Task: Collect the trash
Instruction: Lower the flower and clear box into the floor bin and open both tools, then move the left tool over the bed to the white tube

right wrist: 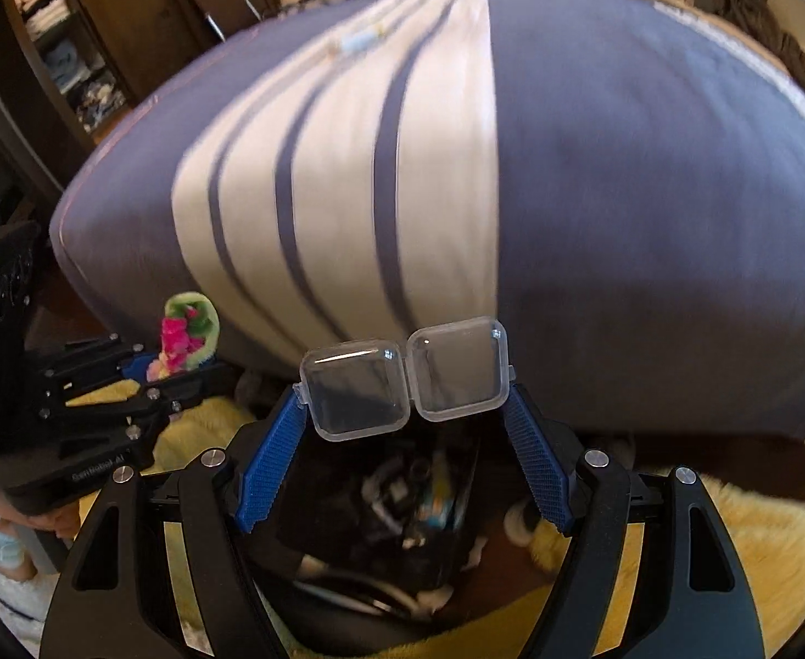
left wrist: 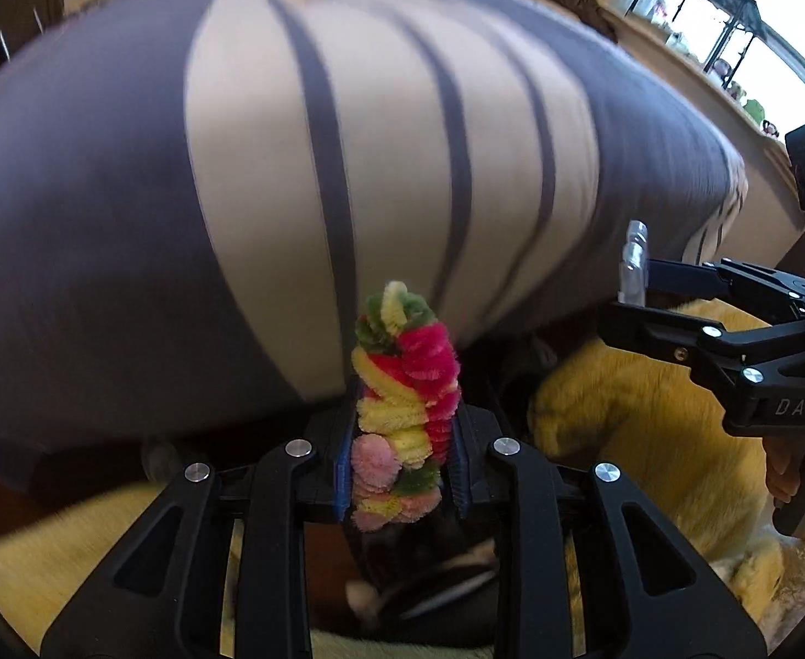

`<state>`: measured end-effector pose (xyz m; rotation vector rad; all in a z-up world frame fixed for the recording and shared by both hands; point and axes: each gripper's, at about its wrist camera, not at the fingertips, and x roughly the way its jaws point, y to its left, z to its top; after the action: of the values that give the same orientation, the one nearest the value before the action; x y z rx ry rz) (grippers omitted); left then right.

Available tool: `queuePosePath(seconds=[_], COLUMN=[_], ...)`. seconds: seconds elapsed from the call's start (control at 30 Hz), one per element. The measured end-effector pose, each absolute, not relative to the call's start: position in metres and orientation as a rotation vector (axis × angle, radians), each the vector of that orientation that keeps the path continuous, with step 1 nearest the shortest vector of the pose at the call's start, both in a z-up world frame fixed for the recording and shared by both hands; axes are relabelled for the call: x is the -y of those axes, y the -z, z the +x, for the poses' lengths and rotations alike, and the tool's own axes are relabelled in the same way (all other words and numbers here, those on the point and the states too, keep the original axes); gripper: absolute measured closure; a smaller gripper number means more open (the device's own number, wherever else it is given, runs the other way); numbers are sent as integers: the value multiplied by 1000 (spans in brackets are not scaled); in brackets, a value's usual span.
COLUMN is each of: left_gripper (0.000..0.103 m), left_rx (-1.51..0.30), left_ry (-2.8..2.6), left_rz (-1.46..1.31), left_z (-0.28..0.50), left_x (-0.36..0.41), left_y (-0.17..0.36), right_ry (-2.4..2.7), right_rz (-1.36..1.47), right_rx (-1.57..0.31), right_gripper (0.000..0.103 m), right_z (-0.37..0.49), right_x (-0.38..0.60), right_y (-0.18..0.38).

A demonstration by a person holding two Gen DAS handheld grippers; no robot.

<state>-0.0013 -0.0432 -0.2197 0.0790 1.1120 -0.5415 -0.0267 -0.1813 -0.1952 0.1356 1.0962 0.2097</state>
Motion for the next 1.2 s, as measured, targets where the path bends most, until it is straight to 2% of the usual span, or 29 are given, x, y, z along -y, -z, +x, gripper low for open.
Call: queuePosePath(seconds=[0.33, 0.6, 0.7, 0.77, 0.8, 0.87, 0.93, 1.2], left_gripper=[74, 69, 52, 34, 31, 17, 9, 8], left_rx=[-1305, -1334, -1330, -1323, -1318, -1307, -1285, -1128], left_ry=[520, 522, 513, 491, 477, 454, 437, 424], left_rz=[53, 33, 24, 26, 32, 41, 56, 86], left_z=[-18, -19, -19, -20, -19, -16, -13, 6], left_x=[44, 39, 39, 39, 37, 34, 31, 32], left_y=[290, 299, 298, 295, 293, 289, 281, 214], right_ry=[-241, -232, -216, -203, -196, -174, -158, -124], right_rz=[150, 167, 167, 175, 177, 173, 166, 122], right_rx=[-1239, -1266, -1255, -1250, -1247, -1235, -1215, -1056], right_gripper=[27, 26, 13, 6, 4, 4, 4, 4], right_z=[-33, -23, -24, -21, -21, -19, -18, -17], right_x=[164, 163, 169, 171, 173, 177, 181, 196], right_y=[254, 264, 265, 263, 261, 258, 252, 198])
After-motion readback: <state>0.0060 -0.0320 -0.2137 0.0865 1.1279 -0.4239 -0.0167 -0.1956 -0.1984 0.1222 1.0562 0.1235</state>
